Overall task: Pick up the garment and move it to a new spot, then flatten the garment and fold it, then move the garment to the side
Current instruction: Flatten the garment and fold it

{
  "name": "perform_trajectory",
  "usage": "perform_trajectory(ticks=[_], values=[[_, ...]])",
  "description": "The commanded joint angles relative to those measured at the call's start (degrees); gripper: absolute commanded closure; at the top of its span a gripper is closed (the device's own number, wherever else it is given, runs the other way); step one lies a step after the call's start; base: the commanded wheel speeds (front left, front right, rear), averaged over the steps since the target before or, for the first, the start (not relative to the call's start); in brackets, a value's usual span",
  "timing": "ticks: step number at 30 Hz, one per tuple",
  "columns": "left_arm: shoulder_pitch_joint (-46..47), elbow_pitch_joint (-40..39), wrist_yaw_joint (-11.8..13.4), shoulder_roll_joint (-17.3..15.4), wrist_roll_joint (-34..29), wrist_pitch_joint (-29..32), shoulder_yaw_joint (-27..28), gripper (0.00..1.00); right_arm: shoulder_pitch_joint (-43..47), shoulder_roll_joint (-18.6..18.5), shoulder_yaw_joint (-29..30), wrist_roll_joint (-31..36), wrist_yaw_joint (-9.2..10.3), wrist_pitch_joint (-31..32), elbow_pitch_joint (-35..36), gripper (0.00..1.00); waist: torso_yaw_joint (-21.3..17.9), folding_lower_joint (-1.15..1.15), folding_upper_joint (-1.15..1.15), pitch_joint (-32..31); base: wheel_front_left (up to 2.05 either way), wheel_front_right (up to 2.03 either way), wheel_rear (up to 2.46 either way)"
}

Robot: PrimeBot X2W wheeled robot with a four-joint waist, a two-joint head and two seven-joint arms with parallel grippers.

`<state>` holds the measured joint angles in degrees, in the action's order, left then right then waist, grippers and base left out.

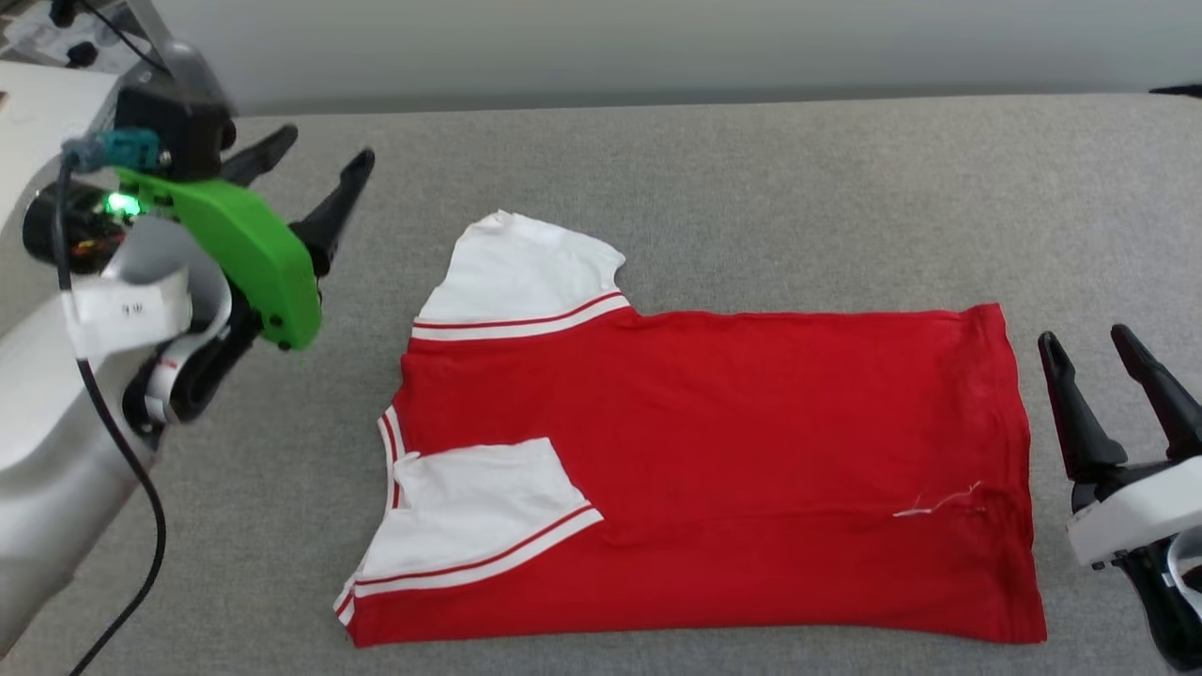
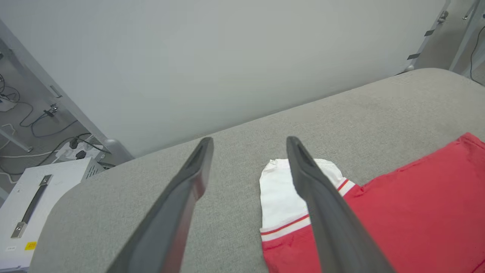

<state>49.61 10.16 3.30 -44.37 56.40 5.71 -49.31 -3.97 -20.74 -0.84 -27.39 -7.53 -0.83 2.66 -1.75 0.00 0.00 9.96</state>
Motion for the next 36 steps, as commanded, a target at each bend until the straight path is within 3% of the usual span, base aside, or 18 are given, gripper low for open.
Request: perform_trajectory(ticks=[1, 7, 9, 15, 28, 29, 30, 31, 36], values=[[2.65, 1.53, -1.07, 1.44, 0.18, 0.83, 0.38, 0.0, -1.3, 0.78, 0.06, 0.93, 0.04, -0.36, 1.11, 0.0, -2.63, 0.0, 0.0, 4.68, 0.0, 0.0, 0.0], [13.62, 11.8, -5.67, 6.55, 1.06, 9.32, -0.99, 0.0, -3.9, 2.28, -0.84, 3.28, 0.04, 0.05, 3.96, 0.0, -4.84, 0.0, 0.0, 9.52, 0.0, 0.0, 0.0], [17.79, 17.19, -7.77, 8.93, 2.83, 16.39, -2.56, 0.0, -5.52, 2.52, -1.36, 3.68, 0.04, 0.18, 4.49, 0.0, -5.95, 0.0, 0.0, 11.72, 0.0, 0.0, 0.0], [23.35, 24.52, -9.95, 10.94, 4.82, 29.82, -6.68, 0.0, -8.89, 2.94, -2.53, 3.61, 0.04, -0.1, 4.39, 0.0, -7.84, 0.0, 0.0, 15.71, 0.0, 0.0, 0.0], [24.63, 31.99, -10.75, 12.36, 2.94, 35.7, -14.41, 0.0, -12.51, 3.05, -4.08, 2.5, 0.04, -2.31, 0.84, 0.0, -9.7, 0.0, 0.0, 19.84, 0.0, 0.0, 0.0], [24.47, 31.85, -10.76, 12.22, 3.33, 36.26, -14.86, 0.4, -12.55, 2.97, -3.99, 2.42, 0.04, -2.41, 0.63, 0.0, -9.68, 0.0, 0.0, 19.78, 0.0, 0.0, 0.0], [24.35, 31.67, -10.76, 12.02, 3.84, 36.24, -15.07, 0.91, -12.62, 2.93, -3.77, 2.29, 0.04, -2.55, 0.41, 0.0, -9.62, 0.0, 0.0, 19.64, 0.0, 0.0, 0.0], [24.19, 31.46, -10.77, 11.91, 4.21, 36.12, -15.3, 1.0, -12.68, 2.91, -3.56, 2.19, 0.04, -2.66, 0.25, 0.0, -9.54, 0.0, 0.0, 19.43, 0.0, 0.0, 0.0], [24.35, 29.39, -10.78, 11.19, 4.66, 31.84, -16.36, 1.0, -13.55, 1.38, -2.39, 2.18, 0.04, -2.78, -0.16, 0.0, -8.32, 0.0, 0.0, 17.6, 0.0, 0.0, 0.0]])
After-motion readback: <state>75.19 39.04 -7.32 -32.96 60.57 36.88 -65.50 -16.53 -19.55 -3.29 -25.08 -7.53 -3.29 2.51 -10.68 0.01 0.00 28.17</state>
